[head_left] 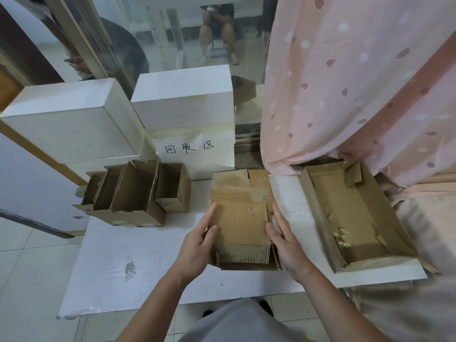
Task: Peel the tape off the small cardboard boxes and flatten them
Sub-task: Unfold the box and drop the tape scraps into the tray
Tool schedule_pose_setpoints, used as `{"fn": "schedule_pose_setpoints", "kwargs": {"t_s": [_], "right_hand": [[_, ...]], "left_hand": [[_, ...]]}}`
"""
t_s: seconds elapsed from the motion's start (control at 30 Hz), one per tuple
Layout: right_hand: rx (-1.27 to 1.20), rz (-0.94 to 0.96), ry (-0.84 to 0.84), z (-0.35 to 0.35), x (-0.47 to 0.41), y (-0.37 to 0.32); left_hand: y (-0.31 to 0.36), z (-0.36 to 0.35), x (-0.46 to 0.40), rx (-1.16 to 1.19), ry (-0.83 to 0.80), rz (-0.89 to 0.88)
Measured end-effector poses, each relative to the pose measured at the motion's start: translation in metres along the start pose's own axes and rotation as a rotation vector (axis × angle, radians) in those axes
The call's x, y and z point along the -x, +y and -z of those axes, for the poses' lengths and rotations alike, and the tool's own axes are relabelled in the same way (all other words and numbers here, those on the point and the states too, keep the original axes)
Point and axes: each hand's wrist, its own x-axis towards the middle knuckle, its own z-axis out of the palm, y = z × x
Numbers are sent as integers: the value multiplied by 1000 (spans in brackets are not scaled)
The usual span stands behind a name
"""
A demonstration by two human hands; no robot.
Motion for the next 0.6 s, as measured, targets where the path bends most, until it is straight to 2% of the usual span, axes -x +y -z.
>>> {"fn": "schedule_pose_setpoints", "kwargs": {"t_s": [0.17,0.27,0.43,0.6], "right_hand": [[267,64,10,2,1,-1],[333,79,31,-1,2,0],[376,81,45,-9,0,1],[251,-20,-178,-6,0,-6]], "left_hand": [[-1,9,1,52,6,6],[-2,12,0,46,13,-7],[-10,14,-2,-108,13,-14],[-19,31,2,-12,76,2]]}}
